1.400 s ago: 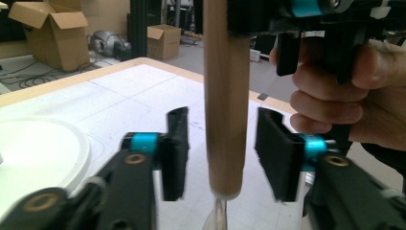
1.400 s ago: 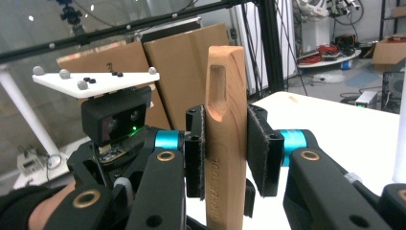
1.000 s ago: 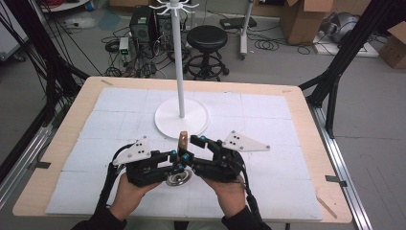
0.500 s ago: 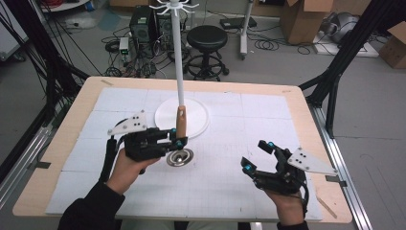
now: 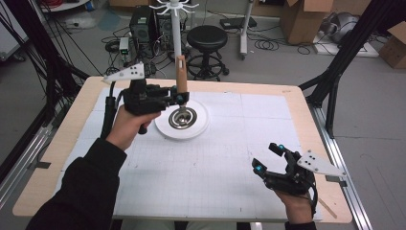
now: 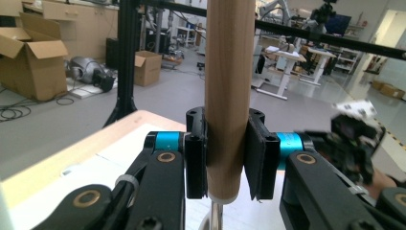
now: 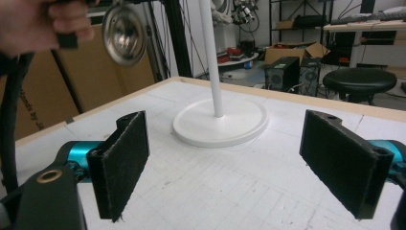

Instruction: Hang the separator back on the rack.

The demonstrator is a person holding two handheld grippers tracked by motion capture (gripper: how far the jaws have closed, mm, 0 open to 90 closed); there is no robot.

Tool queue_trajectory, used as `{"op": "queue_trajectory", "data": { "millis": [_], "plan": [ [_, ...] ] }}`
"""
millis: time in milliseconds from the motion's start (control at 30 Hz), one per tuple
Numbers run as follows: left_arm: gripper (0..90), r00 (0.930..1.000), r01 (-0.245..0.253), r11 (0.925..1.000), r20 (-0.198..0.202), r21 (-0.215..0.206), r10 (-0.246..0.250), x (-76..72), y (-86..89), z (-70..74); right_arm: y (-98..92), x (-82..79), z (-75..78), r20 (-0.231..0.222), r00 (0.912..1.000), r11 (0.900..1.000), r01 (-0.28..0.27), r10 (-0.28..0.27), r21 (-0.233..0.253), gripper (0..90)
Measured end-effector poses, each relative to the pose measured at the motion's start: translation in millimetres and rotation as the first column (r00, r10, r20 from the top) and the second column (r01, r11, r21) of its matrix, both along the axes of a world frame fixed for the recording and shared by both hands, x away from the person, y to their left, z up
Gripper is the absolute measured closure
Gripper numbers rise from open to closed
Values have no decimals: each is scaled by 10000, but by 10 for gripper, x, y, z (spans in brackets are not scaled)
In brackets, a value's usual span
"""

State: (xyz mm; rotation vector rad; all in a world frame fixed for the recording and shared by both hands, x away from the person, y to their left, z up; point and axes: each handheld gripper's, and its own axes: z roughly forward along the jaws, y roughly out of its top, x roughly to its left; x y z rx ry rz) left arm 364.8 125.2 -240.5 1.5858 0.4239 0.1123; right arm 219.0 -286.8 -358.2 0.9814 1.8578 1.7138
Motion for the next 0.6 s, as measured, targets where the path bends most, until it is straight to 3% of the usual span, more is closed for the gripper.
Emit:
{"op": "queue_trajectory", "data": {
  "millis": [267,600],
  "plan": [
    [725,9998,-203,9997,-85,-151,202,297,72,222,4,-4,-5,108,9999,9999,105,-105,16,164],
    [725,9995,-305,9993,-17,-207,305,545,42,454,6,5,-31,-14,10000,10000,38,-38,78,164]
  ]
}}
